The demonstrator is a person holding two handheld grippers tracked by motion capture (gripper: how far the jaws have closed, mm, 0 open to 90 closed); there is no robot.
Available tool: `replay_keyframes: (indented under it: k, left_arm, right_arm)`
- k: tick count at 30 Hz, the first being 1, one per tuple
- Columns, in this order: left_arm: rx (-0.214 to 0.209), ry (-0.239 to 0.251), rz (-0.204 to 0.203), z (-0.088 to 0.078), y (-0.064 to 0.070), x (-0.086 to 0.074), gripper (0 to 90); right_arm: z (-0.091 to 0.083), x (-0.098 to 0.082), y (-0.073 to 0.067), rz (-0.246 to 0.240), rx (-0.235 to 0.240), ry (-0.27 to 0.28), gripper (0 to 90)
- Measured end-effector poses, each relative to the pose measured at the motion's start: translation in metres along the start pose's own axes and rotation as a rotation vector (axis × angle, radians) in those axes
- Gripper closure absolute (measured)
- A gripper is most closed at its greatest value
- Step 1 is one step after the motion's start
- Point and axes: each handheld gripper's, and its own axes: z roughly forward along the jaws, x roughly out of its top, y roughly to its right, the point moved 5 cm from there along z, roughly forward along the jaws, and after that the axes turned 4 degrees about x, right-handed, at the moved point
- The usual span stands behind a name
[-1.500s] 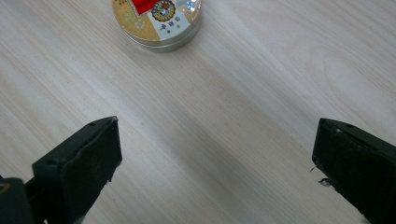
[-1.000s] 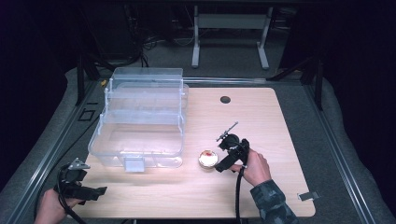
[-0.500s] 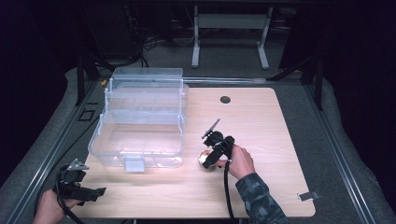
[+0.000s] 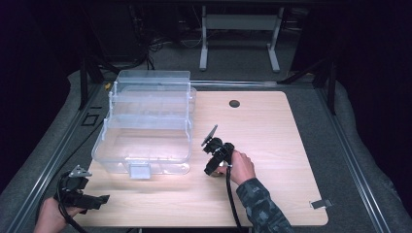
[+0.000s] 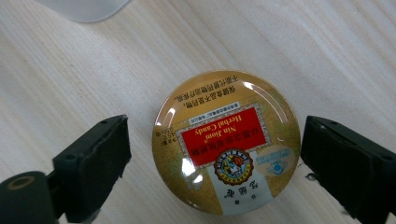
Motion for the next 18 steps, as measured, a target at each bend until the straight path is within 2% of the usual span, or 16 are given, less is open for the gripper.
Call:
replay_keyframes:
  k: [3,4,6,18]
  left_arm:
    - [-0.002,-0.001,0.002,0.0005,0.0004,0.0005,0.0]
    - [-0.003,-0.001,0.002,0.0009,0.0008,0.0009,0.0]
    - [-0.002,-0.002,0.004,0.0016,0.0017,0.002,0.0]
    - [-0.003,-0.004,0.007,0.001,0.0014,0.0029,0.0]
  right_arm:
    - [0.0059,-0.0012,-0.0002,-0.005,-0.018,-0.016,10.8]
    - [0.0079,-0.002,0.0011,-0.01,-0.033,-0.016,16.0]
    - [0.0075,-0.0023,0.002,-0.001,-0.048,-0.011,19.0]
    - [0.0028,-0.0053,0.0027,0.005,-0.023,-0.016,19.9]
